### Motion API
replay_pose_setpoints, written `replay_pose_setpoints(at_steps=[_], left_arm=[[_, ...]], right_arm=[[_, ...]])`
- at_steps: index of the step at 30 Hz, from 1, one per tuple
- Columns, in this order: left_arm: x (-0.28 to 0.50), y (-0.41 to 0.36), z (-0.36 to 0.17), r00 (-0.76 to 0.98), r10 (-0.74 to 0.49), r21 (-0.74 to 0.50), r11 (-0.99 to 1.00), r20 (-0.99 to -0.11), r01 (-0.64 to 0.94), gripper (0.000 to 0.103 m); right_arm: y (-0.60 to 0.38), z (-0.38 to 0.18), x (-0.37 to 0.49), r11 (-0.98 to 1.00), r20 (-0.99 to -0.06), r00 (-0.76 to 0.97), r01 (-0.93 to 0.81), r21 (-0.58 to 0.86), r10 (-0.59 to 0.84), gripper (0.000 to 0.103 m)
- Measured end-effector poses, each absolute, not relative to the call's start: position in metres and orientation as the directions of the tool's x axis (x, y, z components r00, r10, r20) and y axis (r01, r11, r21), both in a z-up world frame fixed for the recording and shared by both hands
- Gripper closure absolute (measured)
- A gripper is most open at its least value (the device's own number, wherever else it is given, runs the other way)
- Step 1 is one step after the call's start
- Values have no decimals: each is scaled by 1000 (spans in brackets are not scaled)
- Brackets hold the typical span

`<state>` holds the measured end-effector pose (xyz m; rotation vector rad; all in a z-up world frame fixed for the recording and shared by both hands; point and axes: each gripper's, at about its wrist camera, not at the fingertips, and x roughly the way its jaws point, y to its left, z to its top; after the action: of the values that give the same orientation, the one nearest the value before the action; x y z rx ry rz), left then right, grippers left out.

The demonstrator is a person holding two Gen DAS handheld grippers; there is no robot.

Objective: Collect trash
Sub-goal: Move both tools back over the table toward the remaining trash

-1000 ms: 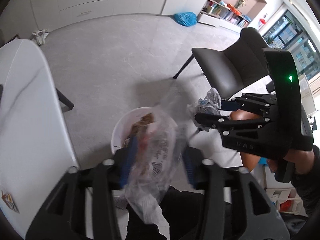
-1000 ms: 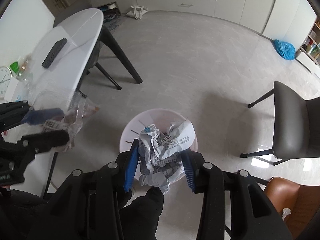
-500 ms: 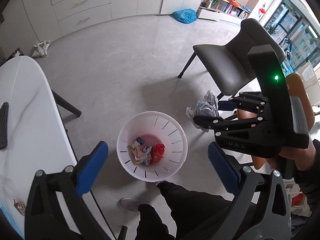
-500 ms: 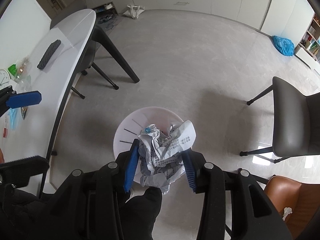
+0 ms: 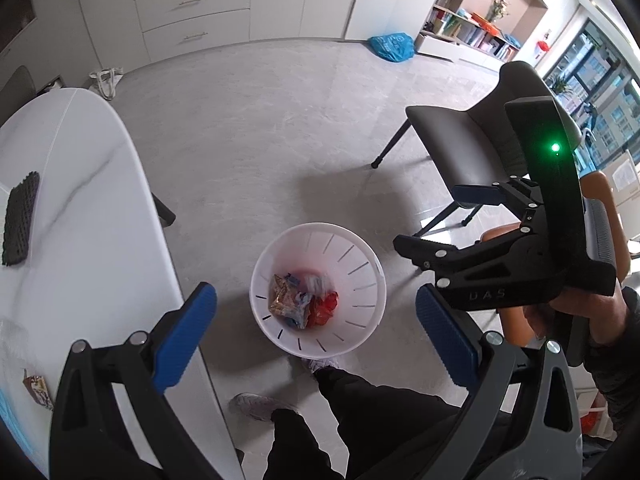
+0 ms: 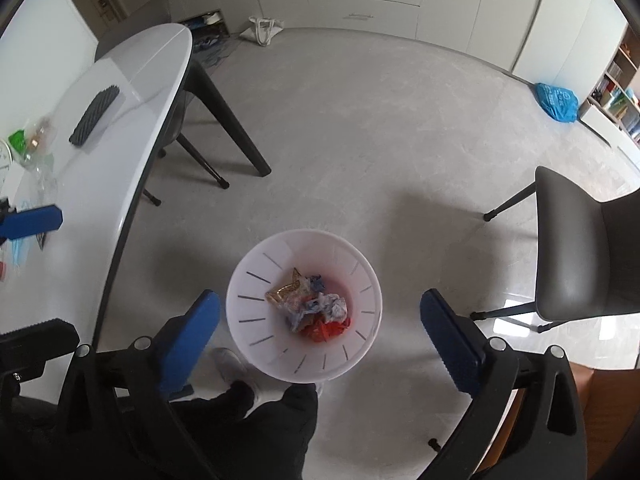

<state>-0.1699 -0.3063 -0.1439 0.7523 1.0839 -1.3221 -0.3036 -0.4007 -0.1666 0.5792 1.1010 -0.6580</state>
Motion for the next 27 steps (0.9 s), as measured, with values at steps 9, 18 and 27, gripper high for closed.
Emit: replay_pose_setpoints(at_steps=[9, 18, 27], left_arm=[[-144, -289, -133, -43, -407, -144, 220, -913, 965, 8], [-93, -245, -119, 91, -432, -106, 412, -897, 905, 8], [-34, -174, -115, 232, -391, -76, 631, -891, 772, 8]], right_arm=[[-387, -152, -278, 710, -923, 323, 699, 84, -208, 3], [-359, -131, -216, 806, -904, 391, 584, 97, -175, 2], [-314, -120, -134, 901, -886, 454, 418, 114, -98, 3]])
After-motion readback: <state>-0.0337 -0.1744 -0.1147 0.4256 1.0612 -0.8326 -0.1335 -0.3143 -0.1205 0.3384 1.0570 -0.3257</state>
